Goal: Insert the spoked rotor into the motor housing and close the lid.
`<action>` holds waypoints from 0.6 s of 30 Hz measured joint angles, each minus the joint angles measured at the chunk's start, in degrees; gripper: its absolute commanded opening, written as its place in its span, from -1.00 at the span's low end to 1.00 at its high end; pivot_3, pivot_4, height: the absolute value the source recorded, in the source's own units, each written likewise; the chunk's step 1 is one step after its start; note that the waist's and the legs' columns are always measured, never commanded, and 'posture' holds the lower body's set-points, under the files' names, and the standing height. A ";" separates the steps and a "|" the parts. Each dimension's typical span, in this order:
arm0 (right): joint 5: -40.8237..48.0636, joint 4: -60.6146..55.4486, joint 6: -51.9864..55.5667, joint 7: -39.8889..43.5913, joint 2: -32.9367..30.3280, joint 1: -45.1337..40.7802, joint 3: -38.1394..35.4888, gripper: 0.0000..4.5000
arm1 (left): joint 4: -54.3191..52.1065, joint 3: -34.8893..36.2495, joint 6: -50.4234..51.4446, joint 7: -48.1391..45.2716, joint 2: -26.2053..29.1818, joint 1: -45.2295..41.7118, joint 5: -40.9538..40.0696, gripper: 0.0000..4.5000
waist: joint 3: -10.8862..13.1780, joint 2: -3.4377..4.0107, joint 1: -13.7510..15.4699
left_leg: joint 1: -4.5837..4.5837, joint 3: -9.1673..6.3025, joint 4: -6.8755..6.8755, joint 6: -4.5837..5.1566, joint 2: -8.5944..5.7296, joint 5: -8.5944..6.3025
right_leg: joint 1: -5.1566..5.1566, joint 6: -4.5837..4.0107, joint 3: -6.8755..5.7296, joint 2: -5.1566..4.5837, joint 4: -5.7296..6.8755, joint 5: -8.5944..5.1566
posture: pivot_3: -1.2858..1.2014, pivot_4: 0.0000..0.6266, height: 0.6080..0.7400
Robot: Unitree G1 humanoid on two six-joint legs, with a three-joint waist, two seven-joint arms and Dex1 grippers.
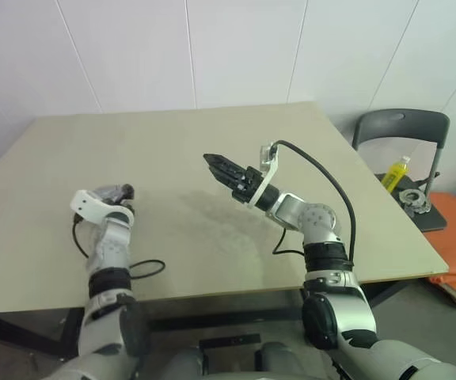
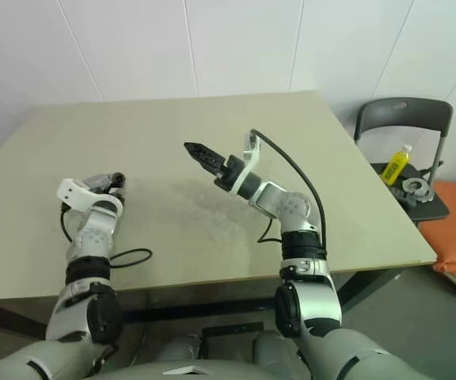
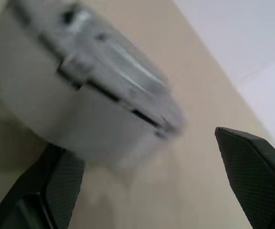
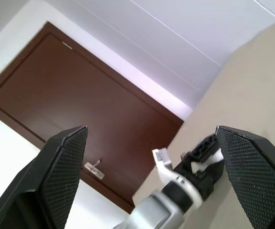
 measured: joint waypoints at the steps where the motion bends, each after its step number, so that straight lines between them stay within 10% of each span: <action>1: -0.28 0.01 -0.09 0.13 -0.10 0.00 0.28 1.00 | -4.45 -1.37 3.29 1.18 -0.61 2.22 -0.42 0.98 | 0.00 0.01 0.03 | 0.00 0.02 0.02 0.00 0.00 0.00 | 0.01 -0.02 -0.02 0.03 0.01 0.01 | 0.03 -1.00 1.00; 10: -11.06 0.17 -6.78 -1.07 -3.95 0.12 7.87 1.00 | -24.17 -12.78 13.55 -5.29 6.82 13.77 3.38 0.98 | 0.07 0.14 0.19 | 0.16 0.05 0.07 -0.18 0.05 -0.11 | 0.00 -0.46 -0.03 0.18 -0.14 -0.03 | 0.03 -1.00 1.00; 18: -23.65 -0.10 -15.14 -3.24 -8.94 3.52 15.44 1.00 | -13.55 -18.71 -7.00 -24.66 10.11 10.79 12.17 0.98 | 0.07 0.15 1.32 | 0.09 0.13 -0.01 -0.18 0.05 -0.11 | -0.01 -0.50 0.00 0.14 -0.43 0.00 | 0.03 -1.00 1.00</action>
